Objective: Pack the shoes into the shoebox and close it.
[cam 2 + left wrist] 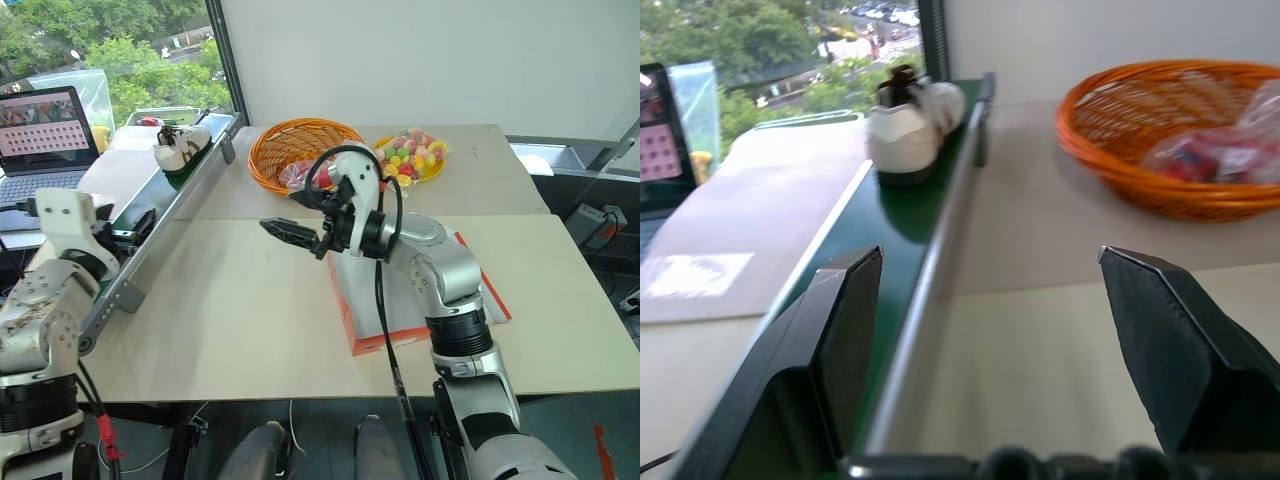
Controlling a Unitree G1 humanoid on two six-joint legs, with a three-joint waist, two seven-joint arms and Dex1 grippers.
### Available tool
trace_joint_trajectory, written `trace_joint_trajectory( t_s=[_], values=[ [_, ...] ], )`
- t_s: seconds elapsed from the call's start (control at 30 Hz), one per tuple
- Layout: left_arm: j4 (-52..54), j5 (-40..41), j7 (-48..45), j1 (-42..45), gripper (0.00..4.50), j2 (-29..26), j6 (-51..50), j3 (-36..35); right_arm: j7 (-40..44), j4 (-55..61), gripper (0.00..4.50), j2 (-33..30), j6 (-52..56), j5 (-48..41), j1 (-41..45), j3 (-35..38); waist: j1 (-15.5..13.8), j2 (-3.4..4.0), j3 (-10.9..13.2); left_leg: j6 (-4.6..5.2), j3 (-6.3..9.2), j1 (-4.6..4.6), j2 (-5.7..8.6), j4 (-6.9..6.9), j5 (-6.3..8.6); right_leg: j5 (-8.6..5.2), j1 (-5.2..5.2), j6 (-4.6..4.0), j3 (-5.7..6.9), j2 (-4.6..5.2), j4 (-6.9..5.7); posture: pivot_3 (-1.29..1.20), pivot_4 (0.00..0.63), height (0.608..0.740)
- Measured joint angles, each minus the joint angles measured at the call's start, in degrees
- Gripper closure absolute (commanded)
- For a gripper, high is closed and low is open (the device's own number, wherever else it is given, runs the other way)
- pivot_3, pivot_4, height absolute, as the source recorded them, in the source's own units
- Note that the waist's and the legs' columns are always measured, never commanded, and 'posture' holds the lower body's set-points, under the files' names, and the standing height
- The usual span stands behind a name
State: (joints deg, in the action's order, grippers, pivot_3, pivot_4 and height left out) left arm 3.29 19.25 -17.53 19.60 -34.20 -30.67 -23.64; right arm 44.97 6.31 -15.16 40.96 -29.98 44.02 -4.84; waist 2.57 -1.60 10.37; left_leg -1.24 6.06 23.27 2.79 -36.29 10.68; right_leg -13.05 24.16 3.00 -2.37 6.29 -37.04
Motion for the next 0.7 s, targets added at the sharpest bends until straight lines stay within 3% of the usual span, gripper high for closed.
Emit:
trace_joint_trajectory(
  t_s=[0.23, 0.3, 0.37, 0.7],
  values=[
    [-17.75, 0.41, -9.35, 2.89, 0.81, -5.22, 7.53, -1.37, -0.02, 1.93, 0.08, 0.24, 1.58, -0.75, 0.00, -1.23, -0.16, -0.04, -0.02, 0.00, 0.03, 0.01, 0.00, 0.00, 0.00, 0.00, 0.02, 0.00, 0.04, 0.00, 0.00, 0.00, 0.150, 0.740],
    [-21.61, 0.32, -11.67, 4.07, 0.31, -6.69, 9.68, -1.30, -0.03, 2.18, 0.00, 0.20, 1.82, -0.77, -0.01, -1.23, -0.09, -0.05, -0.03, 0.00, 0.03, 0.01, 0.00, 0.01, 0.00, 0.00, 0.02, -0.01, 0.04, 0.00, 0.00, 0.00, 0.150, 0.740],
    [-23.56, 0.50, -13.86, 4.91, 0.05, -7.26, 10.92, -1.28, -0.06, 2.19, 0.00, 0.14, 1.90, -0.77, -0.01, -1.23, -0.08, -0.05, -0.03, 0.00, 0.03, 0.01, 0.00, 0.02, 0.00, 0.01, 0.03, -0.01, 0.04, 0.01, 0.00, 0.00, 0.150, 0.740],
    [-29.85, 1.13, -16.97, 5.13, 0.05, -7.77, 13.20, -1.49, -0.21, 2.22, 0.00, 0.08, 1.89, -0.67, -0.26, -1.24, 0.19, -0.05, -0.03, 0.00, 0.00, -0.04, -0.04, 0.06, 0.00, 0.02, 0.09, -0.04, 0.04, 0.00, -0.04, 0.00, 0.150, 0.740]
  ],
)
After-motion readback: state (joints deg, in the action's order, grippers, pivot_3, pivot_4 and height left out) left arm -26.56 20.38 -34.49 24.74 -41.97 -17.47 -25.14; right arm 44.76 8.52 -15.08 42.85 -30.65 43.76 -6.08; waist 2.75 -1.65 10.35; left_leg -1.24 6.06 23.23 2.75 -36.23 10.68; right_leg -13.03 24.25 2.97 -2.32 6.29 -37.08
